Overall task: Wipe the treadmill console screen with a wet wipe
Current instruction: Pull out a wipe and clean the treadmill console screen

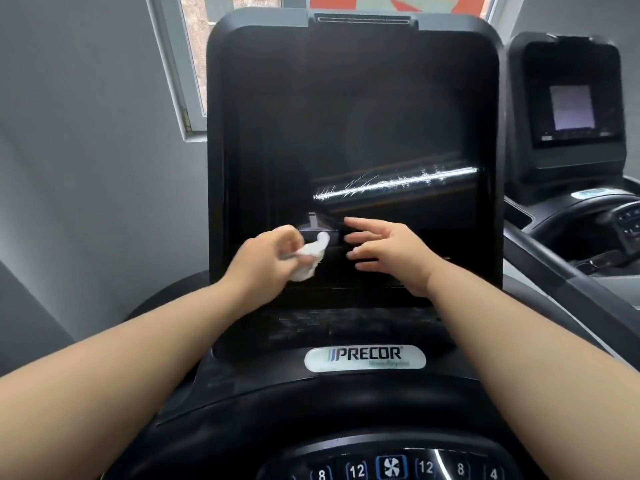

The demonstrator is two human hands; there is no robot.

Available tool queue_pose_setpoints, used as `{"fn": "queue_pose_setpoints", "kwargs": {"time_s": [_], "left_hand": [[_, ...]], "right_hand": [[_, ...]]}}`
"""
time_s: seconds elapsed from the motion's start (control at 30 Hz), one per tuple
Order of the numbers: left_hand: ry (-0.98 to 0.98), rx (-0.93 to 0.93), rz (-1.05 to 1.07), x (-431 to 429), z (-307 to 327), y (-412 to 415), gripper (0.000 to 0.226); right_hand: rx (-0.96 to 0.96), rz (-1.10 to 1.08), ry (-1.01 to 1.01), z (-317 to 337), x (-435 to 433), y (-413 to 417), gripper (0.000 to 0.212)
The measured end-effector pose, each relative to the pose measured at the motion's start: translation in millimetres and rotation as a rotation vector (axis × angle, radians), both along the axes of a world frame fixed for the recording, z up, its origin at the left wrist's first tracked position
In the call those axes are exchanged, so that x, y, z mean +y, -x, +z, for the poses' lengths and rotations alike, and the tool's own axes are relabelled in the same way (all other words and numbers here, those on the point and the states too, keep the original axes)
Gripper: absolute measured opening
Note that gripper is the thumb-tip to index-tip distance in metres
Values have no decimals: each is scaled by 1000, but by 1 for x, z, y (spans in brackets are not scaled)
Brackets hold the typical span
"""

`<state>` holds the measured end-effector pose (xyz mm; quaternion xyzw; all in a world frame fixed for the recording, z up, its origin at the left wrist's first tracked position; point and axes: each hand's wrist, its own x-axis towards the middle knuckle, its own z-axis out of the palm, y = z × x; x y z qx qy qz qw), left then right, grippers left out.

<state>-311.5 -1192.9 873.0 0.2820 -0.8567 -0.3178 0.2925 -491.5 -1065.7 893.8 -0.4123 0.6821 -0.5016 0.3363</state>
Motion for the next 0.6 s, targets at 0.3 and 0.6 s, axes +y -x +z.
{"fn": "queue_pose_setpoints", "kwargs": {"time_s": [0.3, 0.6], "left_hand": [[-294, 186, -114, 18, 2, 56, 19], [311, 6, -42, 6, -26, 43, 16]], "right_hand": [[363, -474, 74, -18, 17, 13, 14], [1000, -294, 143, -87, -4, -15, 16]]}}
